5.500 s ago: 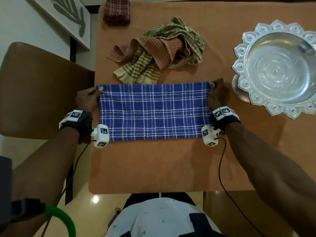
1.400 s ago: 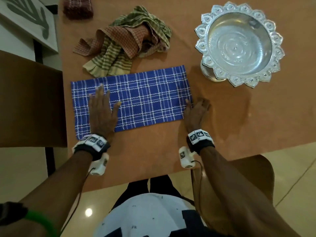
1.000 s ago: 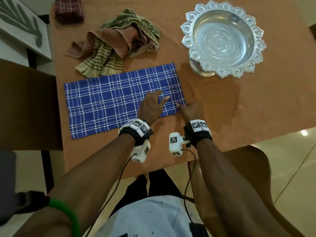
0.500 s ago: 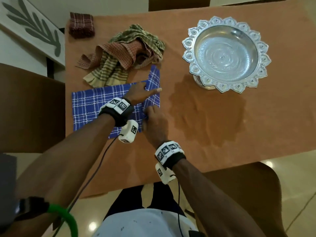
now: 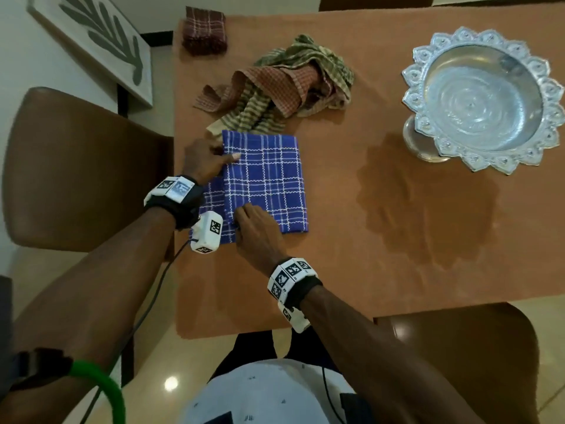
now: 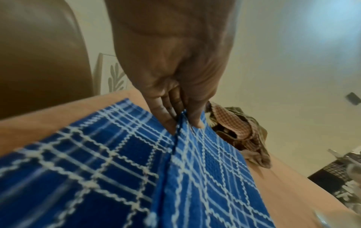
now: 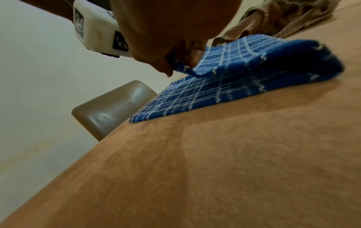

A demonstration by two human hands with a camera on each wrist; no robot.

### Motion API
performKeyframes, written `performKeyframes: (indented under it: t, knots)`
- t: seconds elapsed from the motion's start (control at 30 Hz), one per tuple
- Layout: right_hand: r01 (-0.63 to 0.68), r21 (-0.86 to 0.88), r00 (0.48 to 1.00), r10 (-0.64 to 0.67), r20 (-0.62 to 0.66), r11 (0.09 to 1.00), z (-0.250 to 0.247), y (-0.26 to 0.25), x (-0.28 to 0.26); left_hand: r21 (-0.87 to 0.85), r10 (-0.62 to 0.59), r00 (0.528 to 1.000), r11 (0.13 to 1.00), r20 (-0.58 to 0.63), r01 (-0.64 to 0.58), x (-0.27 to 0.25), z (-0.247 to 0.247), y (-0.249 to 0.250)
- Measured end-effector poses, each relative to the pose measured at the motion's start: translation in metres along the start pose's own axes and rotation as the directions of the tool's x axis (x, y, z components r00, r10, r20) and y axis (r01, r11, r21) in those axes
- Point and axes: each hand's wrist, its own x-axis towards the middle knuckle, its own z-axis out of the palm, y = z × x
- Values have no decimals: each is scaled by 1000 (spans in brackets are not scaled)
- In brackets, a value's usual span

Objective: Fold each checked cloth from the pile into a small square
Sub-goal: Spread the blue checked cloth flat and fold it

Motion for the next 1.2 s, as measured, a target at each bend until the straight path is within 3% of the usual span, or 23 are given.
performKeyframes:
  t: [0.1, 0.43, 0.53, 0.87, 1.07, 1.2]
  knots:
    - [25, 6, 999, -26, 45, 1000, 23, -24, 8, -19, -34, 999, 999, -35, 33, -6, -23, -24]
    - [4, 17, 985, -7, 172, 1000, 65, -57, 12, 69, 15, 999, 998, -50, -12, -10, -44, -85]
    - [-31, 11, 987, 29, 159, 999, 68, -59, 9, 55, 43, 998, 998, -55, -40, -13, -42, -90]
    - [40, -15, 991, -38, 128, 999, 67, -53, 2, -34, 34, 996, 999, -77, -37, -5, -37, -90]
    - [6, -200, 996, 13, 90, 980, 68, -38, -8, -134, -47, 987, 991, -152, 26, -4, -33, -93]
    - [150, -202, 984, -126, 128, 968, 70, -26, -16, -117, -39, 981, 993, -188, 17, -6, -29, -94]
